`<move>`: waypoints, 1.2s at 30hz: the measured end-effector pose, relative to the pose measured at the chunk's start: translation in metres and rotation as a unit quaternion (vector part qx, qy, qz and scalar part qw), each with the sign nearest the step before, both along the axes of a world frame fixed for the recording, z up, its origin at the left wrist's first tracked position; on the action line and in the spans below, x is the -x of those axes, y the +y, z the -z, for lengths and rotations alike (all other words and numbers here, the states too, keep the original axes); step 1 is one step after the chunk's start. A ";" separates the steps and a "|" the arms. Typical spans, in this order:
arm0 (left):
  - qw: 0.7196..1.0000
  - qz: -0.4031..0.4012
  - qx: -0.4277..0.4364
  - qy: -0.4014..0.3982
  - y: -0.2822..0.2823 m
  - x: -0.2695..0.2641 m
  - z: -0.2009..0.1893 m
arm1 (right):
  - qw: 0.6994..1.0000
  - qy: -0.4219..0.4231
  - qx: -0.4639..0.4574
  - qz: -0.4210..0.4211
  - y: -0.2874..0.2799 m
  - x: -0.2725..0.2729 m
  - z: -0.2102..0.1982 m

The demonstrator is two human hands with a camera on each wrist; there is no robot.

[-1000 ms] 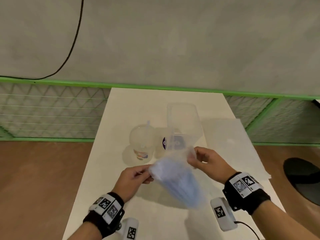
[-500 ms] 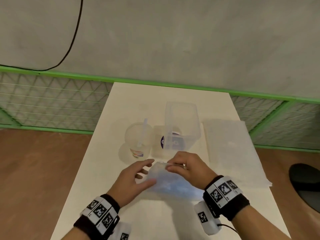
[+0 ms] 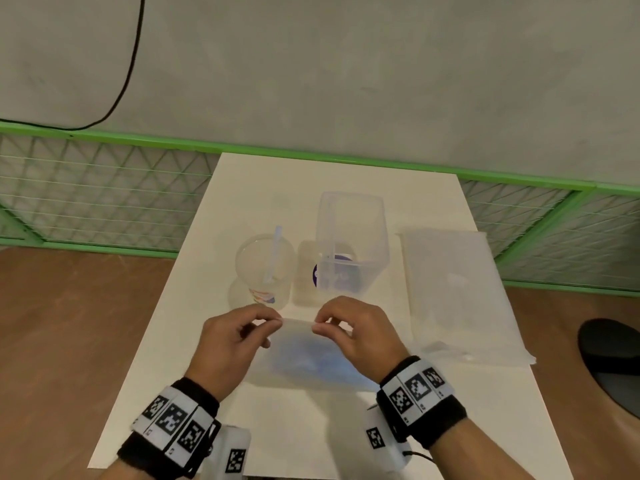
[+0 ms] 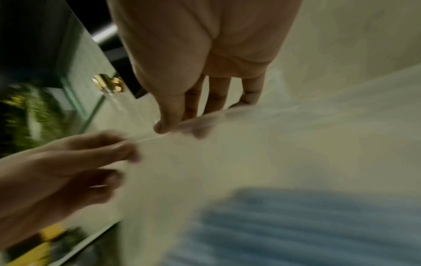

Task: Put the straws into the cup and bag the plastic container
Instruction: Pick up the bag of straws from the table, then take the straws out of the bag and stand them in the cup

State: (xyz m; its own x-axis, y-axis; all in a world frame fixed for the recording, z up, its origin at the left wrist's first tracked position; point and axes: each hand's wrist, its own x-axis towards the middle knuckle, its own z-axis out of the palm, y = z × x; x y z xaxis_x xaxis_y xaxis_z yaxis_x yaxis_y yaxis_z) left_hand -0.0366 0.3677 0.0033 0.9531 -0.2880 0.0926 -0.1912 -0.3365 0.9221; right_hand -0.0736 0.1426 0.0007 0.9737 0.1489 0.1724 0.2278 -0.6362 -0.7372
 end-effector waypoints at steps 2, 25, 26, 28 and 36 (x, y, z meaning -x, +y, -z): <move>0.999 -0.029 0.011 0.028 0.009 -0.001 0.003 | 0.999 0.014 0.012 0.030 -0.030 0.011 0.014; 0.971 -0.084 -0.145 0.171 0.009 -0.006 0.020 | 0.962 0.202 0.067 0.172 -0.088 0.050 0.035; 0.971 -0.071 -0.154 0.168 0.008 -0.005 0.019 | 0.957 0.220 0.077 0.170 -0.087 0.049 0.035; 0.974 -0.042 -0.154 0.164 0.005 -0.002 0.018 | 0.951 0.235 0.142 0.142 -0.082 0.048 0.033; 0.974 0.022 -0.208 0.093 -0.009 0.006 0.018 | 0.950 0.207 0.219 0.081 -0.063 0.055 0.036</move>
State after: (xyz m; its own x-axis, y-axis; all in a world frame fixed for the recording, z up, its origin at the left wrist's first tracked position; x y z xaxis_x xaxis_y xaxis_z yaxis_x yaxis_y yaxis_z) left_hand -0.0430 0.3591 -0.0142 0.9283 -0.3045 -0.2134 -0.0567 -0.6832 0.7281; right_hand -0.1287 0.0792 -0.0352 0.9611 -0.0386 -0.2736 -0.1500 -0.9044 -0.3994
